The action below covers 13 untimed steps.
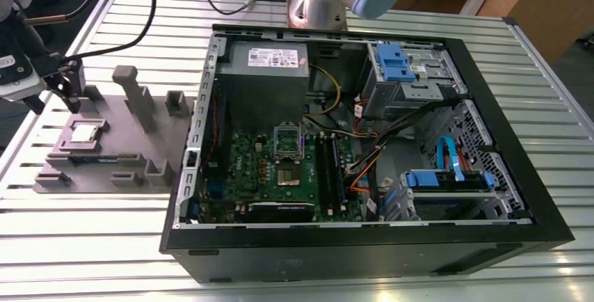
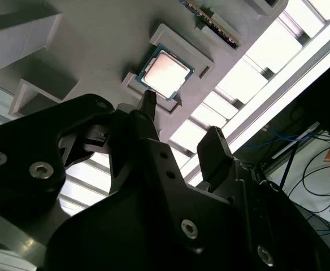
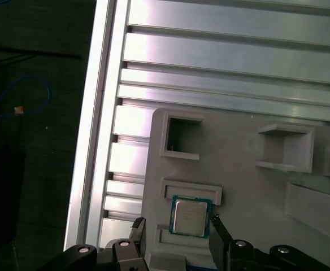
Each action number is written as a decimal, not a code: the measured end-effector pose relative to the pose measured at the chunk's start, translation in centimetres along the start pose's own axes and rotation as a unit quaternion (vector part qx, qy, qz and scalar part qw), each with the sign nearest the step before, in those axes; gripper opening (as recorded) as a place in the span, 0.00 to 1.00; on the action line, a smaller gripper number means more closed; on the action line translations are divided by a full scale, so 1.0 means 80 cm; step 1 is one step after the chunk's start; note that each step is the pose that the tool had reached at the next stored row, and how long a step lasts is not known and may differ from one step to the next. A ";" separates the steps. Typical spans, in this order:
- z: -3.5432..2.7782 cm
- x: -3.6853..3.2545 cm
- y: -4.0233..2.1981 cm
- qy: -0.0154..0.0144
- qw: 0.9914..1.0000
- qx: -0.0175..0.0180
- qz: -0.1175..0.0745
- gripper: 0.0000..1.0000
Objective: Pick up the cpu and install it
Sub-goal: 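Pick up the cpu and move it towards the insertion slot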
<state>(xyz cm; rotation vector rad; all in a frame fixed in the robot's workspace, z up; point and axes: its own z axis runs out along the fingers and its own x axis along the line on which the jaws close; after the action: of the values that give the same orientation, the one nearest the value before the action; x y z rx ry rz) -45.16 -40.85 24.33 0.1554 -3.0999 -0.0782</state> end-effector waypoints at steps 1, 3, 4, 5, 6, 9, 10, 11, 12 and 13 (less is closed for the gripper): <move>0.0000 0.0000 0.0000 0.000 1.000 0.000 0.000 0.56; 0.0000 0.0000 0.0000 0.000 1.000 0.000 0.000 0.56; 0.0000 0.0000 0.0000 0.000 1.000 0.000 0.000 0.56; 0.0000 0.0000 0.0000 0.000 1.000 0.000 0.000 0.56; 0.0001 0.0000 0.0000 0.000 1.000 0.000 0.000 0.56; 0.0014 -0.0001 -0.0001 0.000 1.000 0.000 0.000 0.56; 0.0021 -0.0002 -0.0001 0.000 1.000 0.000 0.000 0.56; 0.0031 -0.0003 -0.0002 0.000 1.000 0.000 0.000 0.56; 0.0048 -0.0005 -0.0003 -0.001 1.000 0.000 0.000 0.56; 0.0068 -0.0011 -0.0005 -0.001 1.000 0.000 0.000 0.56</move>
<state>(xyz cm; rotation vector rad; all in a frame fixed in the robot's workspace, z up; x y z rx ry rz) -45.09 -40.85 23.79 0.1556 -3.1010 -0.0782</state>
